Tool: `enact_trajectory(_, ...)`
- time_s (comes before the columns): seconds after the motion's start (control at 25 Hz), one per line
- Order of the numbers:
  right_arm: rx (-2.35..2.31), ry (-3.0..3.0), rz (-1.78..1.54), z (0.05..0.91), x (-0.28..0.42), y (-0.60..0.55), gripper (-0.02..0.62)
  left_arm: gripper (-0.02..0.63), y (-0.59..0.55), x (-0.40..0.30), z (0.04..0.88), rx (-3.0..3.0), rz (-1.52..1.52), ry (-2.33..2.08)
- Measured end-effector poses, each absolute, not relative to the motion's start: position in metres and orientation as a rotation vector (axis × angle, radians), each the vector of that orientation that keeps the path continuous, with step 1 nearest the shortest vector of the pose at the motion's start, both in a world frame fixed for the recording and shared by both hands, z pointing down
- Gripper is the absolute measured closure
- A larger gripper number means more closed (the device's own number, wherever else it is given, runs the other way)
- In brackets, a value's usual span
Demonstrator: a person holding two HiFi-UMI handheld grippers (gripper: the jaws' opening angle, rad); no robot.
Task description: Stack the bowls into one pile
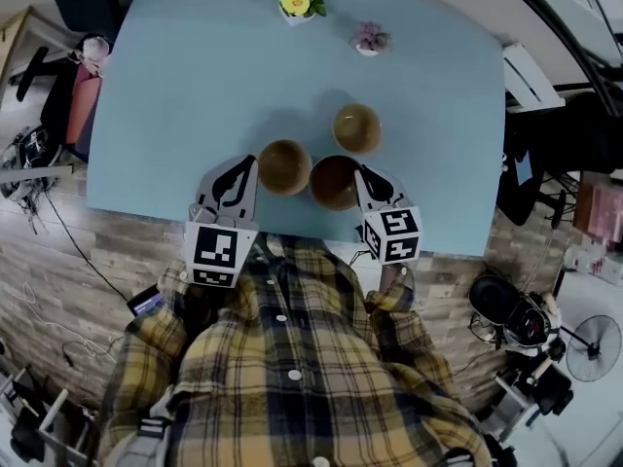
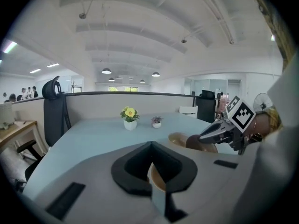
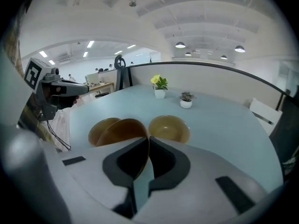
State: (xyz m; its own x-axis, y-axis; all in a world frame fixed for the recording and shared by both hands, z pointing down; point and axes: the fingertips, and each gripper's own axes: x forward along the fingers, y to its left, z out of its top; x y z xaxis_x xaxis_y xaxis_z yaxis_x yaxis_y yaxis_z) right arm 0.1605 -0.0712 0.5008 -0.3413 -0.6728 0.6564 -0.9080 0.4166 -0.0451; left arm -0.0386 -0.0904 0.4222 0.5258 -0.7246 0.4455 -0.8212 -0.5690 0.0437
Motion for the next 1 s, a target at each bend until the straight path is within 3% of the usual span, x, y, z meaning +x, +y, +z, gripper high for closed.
enact_trajectory(0.52,1.068,-2.308,0.368,0.468,0.086,-0.124,0.577,0.615,-0.082,-0.101,0.423,2.314,0.513,-1.597)
enact_trajectory(1.0,0.821,-2.360,0.410,0.500,0.026,-0.126,0.577,0.615,-0.072,-0.128,0.430,2.178,0.506,-1.717)
